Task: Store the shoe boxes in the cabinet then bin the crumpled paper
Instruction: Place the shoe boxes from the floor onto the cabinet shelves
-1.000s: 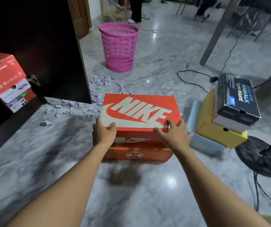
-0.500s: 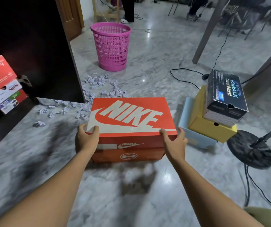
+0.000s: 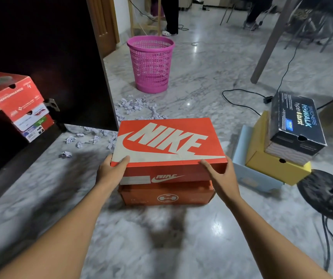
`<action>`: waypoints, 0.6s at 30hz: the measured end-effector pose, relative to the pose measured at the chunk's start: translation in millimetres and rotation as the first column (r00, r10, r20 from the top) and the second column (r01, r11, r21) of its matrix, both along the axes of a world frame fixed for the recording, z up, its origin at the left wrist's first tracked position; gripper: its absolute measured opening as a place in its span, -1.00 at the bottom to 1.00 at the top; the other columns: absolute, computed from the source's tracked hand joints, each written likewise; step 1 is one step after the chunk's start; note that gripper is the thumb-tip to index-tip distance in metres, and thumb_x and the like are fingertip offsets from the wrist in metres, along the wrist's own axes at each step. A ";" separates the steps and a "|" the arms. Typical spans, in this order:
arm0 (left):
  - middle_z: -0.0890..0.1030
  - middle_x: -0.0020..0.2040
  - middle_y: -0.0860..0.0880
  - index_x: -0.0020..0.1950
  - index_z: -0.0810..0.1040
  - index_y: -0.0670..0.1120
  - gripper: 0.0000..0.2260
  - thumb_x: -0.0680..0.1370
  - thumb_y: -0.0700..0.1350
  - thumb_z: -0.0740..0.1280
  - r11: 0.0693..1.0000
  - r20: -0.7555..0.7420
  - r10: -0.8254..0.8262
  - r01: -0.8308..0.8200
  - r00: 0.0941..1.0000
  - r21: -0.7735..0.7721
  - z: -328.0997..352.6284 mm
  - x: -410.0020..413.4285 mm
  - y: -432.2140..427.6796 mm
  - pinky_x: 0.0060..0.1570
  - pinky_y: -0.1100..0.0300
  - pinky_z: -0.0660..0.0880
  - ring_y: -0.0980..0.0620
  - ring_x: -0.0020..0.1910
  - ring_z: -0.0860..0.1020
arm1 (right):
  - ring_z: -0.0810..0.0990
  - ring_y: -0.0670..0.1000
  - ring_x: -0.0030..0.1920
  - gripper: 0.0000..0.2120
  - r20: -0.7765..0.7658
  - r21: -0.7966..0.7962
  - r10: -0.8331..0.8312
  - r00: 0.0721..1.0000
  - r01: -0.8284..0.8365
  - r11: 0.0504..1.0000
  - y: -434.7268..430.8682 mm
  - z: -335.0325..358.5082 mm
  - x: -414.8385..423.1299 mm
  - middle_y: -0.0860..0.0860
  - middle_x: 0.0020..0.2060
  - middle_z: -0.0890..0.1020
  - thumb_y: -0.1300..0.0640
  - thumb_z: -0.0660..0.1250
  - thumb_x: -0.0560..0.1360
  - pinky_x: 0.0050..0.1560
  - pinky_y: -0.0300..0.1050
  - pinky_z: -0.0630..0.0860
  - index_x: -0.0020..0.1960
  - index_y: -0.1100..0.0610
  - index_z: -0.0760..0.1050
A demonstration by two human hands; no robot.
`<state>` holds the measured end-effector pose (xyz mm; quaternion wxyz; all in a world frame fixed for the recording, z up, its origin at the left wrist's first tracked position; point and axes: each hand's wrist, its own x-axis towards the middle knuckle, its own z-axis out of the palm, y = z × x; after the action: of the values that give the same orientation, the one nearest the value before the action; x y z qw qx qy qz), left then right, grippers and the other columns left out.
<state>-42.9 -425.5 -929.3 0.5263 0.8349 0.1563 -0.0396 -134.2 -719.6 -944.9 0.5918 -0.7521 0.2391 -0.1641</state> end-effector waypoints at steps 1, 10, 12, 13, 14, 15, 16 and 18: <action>0.61 0.06 0.03 0.22 0.52 0.04 -0.68 0.52 0.13 0.35 1.000 0.028 0.007 -0.008 1.000 0.001 4.0 1.6 2.4 0.01 0.05 0.55 -0.03 0.05 0.58 | 0.60 -0.15 0.14 -0.29 0.015 -0.006 0.004 1.000 -0.003 1.000 0.7 2.1 4.0 -0.18 0.15 0.60 -0.35 0.54 0.26 0.19 0.04 0.59 0.31 -0.14 0.40; 0.61 0.06 0.01 0.31 0.46 0.05 -0.60 0.55 0.21 0.29 0.989 0.186 0.138 -0.146 0.973 0.027 47.1 17.9 21.3 -0.13 0.14 0.49 -0.02 0.01 0.58 | 0.62 -0.15 0.11 -0.33 0.167 0.025 0.050 0.985 -0.055 0.998 22.2 45.5 63.9 -0.17 0.11 0.62 -0.30 0.55 0.28 0.11 -0.11 0.58 0.28 -0.09 0.43; 0.62 0.02 0.03 0.27 0.45 0.08 -0.62 0.53 0.23 0.30 0.985 0.194 0.167 -0.173 0.967 0.018 58.3 19.4 29.6 -0.07 0.08 0.56 -0.02 0.00 0.60 | 0.61 -0.14 0.11 -0.36 0.166 0.026 0.091 0.982 -0.097 0.995 27.3 58.3 73.8 -0.18 0.12 0.61 -0.31 0.53 0.29 0.10 -0.10 0.58 0.26 -0.14 0.40; 0.62 0.00 0.04 0.24 0.46 0.11 -0.63 0.52 0.25 0.31 0.982 0.195 0.184 -0.189 0.963 0.010 64.2 19.7 35.0 -0.04 0.04 0.59 -0.01 0.00 0.61 | 0.61 -0.14 0.12 -0.37 0.165 0.027 0.111 0.980 -0.117 0.993 30.6 64.9 78.3 -0.18 0.12 0.60 -0.31 0.53 0.30 0.11 -0.09 0.58 0.25 -0.16 0.38; 0.62 -0.01 0.05 0.20 0.46 0.13 -0.64 0.50 0.27 0.31 0.978 0.195 0.203 -0.207 0.960 0.001 72.2 18.6 39.9 -0.01 0.00 0.60 -0.01 0.00 0.62 | 0.61 -0.14 0.12 -0.37 0.170 0.023 0.136 0.976 -0.142 0.990 34.6 72.4 82.9 -0.17 0.12 0.60 -0.31 0.52 0.30 0.12 -0.08 0.58 0.26 -0.16 0.37; 0.63 -0.01 0.05 0.18 0.46 0.15 -0.65 0.48 0.29 0.31 0.974 0.199 0.225 -0.228 0.954 -0.006 81.5 16.0 45.9 0.01 -0.03 0.61 -0.01 -0.01 0.62 | 0.61 -0.13 0.12 -0.36 0.174 0.017 0.163 0.971 -0.168 0.986 39.2 80.9 87.6 -0.16 0.14 0.59 -0.33 0.52 0.30 0.13 -0.05 0.59 0.26 -0.16 0.37; 0.62 -0.01 0.05 0.17 0.47 0.15 -0.65 0.48 0.29 0.32 0.968 0.209 0.247 -0.251 0.946 -0.011 92.8 12.2 51.7 0.02 -0.04 0.60 -0.01 0.00 0.61 | 0.61 -0.12 0.13 -0.33 0.179 0.015 0.192 0.965 -0.198 0.980 44.9 90.2 92.4 -0.15 0.15 0.59 -0.36 0.51 0.29 0.14 0.00 0.60 0.28 -0.16 0.37; 0.62 0.04 0.02 0.21 0.49 0.09 -0.64 0.51 0.23 0.33 0.951 0.233 0.306 -0.309 0.923 -0.024 118.2 1.2 64.6 0.04 -0.01 0.58 -0.03 0.04 0.60 | 0.62 -0.12 0.13 -0.31 0.191 0.024 0.256 0.947 -0.266 0.964 58.7 113.5 102.3 -0.13 0.16 0.60 -0.36 0.51 0.29 0.14 0.02 0.61 0.30 -0.14 0.37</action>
<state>-41.7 -360.8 -811.1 0.5352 0.8022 0.2227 0.1429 -31.9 -660.9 -831.4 0.6467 -0.7434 0.0850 -0.1480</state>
